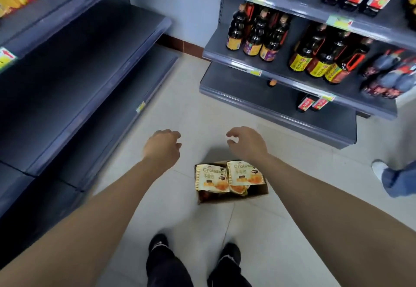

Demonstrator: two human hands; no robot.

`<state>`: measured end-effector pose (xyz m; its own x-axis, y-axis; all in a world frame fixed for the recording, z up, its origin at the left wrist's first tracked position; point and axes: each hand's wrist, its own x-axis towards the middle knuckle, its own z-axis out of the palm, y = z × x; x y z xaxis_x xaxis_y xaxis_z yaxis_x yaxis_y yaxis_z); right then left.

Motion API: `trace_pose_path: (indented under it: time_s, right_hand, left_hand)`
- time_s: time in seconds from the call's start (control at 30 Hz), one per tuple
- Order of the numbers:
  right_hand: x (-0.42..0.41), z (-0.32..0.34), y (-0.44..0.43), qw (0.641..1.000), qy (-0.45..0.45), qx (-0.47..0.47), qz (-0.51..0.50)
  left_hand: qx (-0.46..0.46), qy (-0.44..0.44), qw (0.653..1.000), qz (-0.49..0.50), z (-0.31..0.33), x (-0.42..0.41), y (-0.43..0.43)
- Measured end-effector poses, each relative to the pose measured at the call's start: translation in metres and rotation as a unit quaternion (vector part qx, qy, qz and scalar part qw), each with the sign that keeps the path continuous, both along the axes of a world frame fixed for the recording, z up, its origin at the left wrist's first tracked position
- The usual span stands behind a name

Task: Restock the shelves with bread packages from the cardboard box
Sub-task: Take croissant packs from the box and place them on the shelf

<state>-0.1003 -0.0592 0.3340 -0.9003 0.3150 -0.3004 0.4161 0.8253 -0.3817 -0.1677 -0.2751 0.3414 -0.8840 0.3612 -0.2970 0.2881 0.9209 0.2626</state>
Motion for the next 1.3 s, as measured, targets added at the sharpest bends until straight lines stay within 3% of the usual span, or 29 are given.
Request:
trace_pose_path:
  time_s: [0.43,0.8,1.07,1.3]
  right_hand:
    - [0.067,-0.107,0.123,0.985,-0.112,-0.031,-0.126]
    - [0.083,-0.257,0.187,0.966,-0.164,-0.064,-0.187]
    - [0.088,-0.395,0.221,0.953,-0.183,-0.099,-0.222]
    - [0.08,-0.491,0.233,0.932,-0.217,-0.147,-0.252]
  left_hand:
    - [-0.031,-0.094,0.993,-0.069,-0.112,0.043,0.14]
    - [-0.068,-0.155,0.975,-0.142,-0.263,0.048,0.228]
    - [-0.063,-0.236,0.967,-0.07,-0.402,0.051,0.263]
    - [0.039,-0.376,0.915,0.142,-0.501,0.045,0.285]
